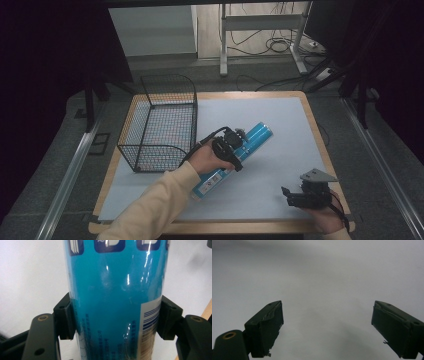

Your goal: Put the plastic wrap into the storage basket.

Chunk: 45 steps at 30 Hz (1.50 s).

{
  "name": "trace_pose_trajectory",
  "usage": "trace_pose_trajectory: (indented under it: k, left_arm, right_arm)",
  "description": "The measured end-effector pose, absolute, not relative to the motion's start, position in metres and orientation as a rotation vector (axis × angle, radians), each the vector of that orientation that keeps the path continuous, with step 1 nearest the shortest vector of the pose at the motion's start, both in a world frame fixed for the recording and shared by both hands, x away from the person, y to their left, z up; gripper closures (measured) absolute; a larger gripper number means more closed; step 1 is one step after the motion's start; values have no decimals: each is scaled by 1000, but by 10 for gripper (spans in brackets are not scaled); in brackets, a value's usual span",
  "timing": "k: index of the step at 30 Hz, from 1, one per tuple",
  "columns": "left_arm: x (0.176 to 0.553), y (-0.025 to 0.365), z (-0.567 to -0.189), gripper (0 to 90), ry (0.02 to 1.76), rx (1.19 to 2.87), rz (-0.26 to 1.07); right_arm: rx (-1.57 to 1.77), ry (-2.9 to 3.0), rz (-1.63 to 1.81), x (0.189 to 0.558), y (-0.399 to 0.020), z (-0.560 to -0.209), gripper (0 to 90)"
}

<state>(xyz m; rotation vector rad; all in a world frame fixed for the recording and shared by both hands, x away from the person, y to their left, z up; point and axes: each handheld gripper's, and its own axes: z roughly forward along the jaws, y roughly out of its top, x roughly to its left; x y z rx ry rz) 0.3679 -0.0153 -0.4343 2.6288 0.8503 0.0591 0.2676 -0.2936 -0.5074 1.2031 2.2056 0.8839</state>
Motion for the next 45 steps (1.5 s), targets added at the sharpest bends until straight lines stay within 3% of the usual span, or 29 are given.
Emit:
trace_pose_trajectory:
  k: [45]
  left_arm:
    - [378, -11, -393, 319, 841, 2564, 113]
  right_arm:
    - [1205, 2190, 896, 267, -294, -507, 107]
